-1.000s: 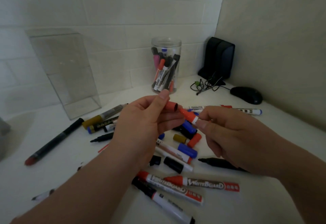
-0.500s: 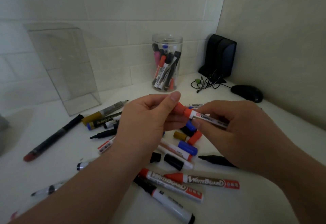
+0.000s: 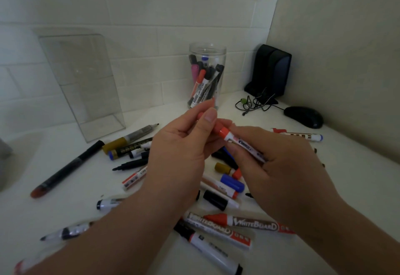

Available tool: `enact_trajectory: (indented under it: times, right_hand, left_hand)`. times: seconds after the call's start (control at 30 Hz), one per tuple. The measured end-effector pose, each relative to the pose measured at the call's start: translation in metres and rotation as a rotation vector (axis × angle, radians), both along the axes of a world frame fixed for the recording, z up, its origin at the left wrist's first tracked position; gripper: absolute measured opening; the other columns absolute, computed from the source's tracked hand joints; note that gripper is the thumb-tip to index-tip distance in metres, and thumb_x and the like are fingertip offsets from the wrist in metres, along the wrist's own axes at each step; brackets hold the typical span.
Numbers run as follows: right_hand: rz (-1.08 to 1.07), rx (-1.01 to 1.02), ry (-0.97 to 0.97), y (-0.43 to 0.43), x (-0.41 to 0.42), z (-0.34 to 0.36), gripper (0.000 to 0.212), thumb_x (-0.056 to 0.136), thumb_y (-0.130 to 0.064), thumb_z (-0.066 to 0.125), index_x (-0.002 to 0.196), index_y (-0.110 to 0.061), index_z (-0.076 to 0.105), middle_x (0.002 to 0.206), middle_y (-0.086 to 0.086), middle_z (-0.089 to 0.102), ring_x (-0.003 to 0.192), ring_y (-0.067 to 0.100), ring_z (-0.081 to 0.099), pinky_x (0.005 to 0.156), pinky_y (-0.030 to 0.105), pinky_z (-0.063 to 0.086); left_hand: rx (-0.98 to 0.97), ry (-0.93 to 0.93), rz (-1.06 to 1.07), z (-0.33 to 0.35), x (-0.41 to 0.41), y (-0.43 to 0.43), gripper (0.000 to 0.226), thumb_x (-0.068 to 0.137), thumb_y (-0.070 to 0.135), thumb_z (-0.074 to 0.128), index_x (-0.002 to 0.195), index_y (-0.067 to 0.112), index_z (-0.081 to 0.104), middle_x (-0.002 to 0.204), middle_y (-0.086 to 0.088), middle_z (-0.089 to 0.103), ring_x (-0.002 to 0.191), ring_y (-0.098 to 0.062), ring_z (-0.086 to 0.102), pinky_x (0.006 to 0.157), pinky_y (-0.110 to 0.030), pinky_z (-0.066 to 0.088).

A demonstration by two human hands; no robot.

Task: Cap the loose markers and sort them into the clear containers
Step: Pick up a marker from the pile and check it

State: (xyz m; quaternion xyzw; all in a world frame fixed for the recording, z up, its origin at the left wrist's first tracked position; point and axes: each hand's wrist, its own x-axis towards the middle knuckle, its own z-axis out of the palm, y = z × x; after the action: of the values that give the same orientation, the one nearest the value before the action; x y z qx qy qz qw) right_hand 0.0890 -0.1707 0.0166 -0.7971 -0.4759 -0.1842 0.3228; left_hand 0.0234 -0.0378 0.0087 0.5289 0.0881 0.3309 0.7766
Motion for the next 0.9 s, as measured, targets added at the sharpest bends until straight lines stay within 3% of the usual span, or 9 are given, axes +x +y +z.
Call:
enact_trajectory:
  times: [0.1, 0.2, 0.27, 0.43, 0.6, 0.7, 0.77, 0.9]
  right_hand:
    - [0.072, 0.090, 0.362, 0.002, -0.006, 0.003, 0.013, 0.094, -0.036, 0.056, 0.099, -0.039, 0.068, 0.061, -0.006, 0.065, 0.050, 0.010, 0.058, 0.047, 0.017, 0.047]
    - [0.171, 0.184, 0.831, 0.003, -0.005, 0.008, 0.013, 0.093, -0.030, 0.059, 0.086, -0.031, 0.070, 0.053, 0.005, 0.062, 0.035, 0.006, 0.045, 0.037, 0.015, 0.035]
    - [0.188, 0.191, 0.932, 0.004, -0.004, 0.007, 0.014, 0.093, -0.029, 0.058, 0.085, -0.030, 0.070, 0.051, 0.005, 0.059, 0.034, 0.005, 0.042, 0.037, 0.015, 0.034]
    - [0.184, 0.192, 0.928, 0.005, 0.005, 0.006, 0.014, 0.095, -0.026, 0.059, 0.087, -0.024, 0.070, 0.050, 0.006, 0.056, 0.033, 0.008, 0.037, 0.035, 0.016, 0.031]
    - [0.175, -0.174, 0.771, -0.010, 0.024, 0.014, 0.008, 0.095, -0.029, 0.060, 0.091, -0.030, 0.066, 0.061, -0.002, 0.067, 0.044, 0.005, 0.052, 0.046, 0.017, 0.042]
    - [-0.006, -0.296, 0.563, -0.029, 0.054, 0.017, 0.001, 0.090, -0.038, 0.067, 0.090, -0.036, 0.067, 0.076, -0.012, 0.070, 0.063, -0.001, 0.061, 0.057, 0.012, 0.045]
    - [-0.136, -0.321, 0.428, -0.044, 0.073, 0.019, 0.005, 0.085, -0.041, 0.073, 0.085, -0.037, 0.070, 0.077, -0.016, 0.068, 0.068, -0.007, 0.059, 0.058, 0.007, 0.042]
    - [-0.236, -0.511, 0.423, -0.055, 0.089, 0.014, 0.013, 0.079, -0.046, 0.078, 0.080, -0.035, 0.073, 0.083, -0.017, 0.067, 0.072, -0.002, 0.061, 0.058, 0.011, 0.042]
  left_hand:
    - [0.005, -0.025, -0.032, 0.000, -0.001, 0.000, 0.030, 0.092, 0.022, 0.058, 0.120, 0.018, 0.065, 0.092, -0.013, 0.076, 0.090, -0.025, 0.075, 0.079, -0.032, 0.060]
    - [0.005, -0.019, -0.066, 0.001, 0.000, 0.003, 0.039, 0.086, 0.026, 0.060, 0.124, 0.017, 0.064, 0.090, -0.014, 0.076, 0.088, -0.025, 0.075, 0.078, -0.032, 0.060]
    - [0.010, 0.002, -0.095, 0.001, 0.001, 0.004, 0.043, 0.085, 0.027, 0.059, 0.127, 0.018, 0.062, 0.092, -0.013, 0.076, 0.091, -0.024, 0.075, 0.080, -0.031, 0.060]
    - [0.032, 0.030, -0.195, -0.001, 0.002, 0.005, 0.040, 0.101, 0.013, 0.048, 0.140, 0.021, 0.052, 0.105, -0.012, 0.076, 0.106, -0.024, 0.072, 0.092, -0.035, 0.057]
    - [-0.022, 0.056, 0.019, 0.003, 0.001, 0.011, 0.026, 0.098, 0.016, 0.056, 0.123, 0.019, 0.060, 0.096, -0.010, 0.077, 0.094, -0.023, 0.075, 0.085, -0.035, 0.061]
    - [-0.124, 0.035, 0.159, 0.005, 0.004, 0.023, 0.016, 0.097, 0.019, 0.062, 0.111, 0.013, 0.059, 0.094, -0.012, 0.077, 0.093, -0.026, 0.075, 0.086, -0.040, 0.059]
    - [-0.140, 0.039, 0.191, 0.004, 0.006, 0.022, 0.017, 0.095, 0.022, 0.064, 0.107, 0.011, 0.057, 0.092, -0.012, 0.077, 0.091, -0.027, 0.076, 0.083, -0.038, 0.060]
    - [-0.081, 0.090, 0.138, -0.002, 0.009, 0.012, 0.020, 0.092, 0.028, 0.066, 0.099, 0.012, 0.057, 0.089, -0.011, 0.077, 0.086, -0.027, 0.076, 0.077, -0.035, 0.060]
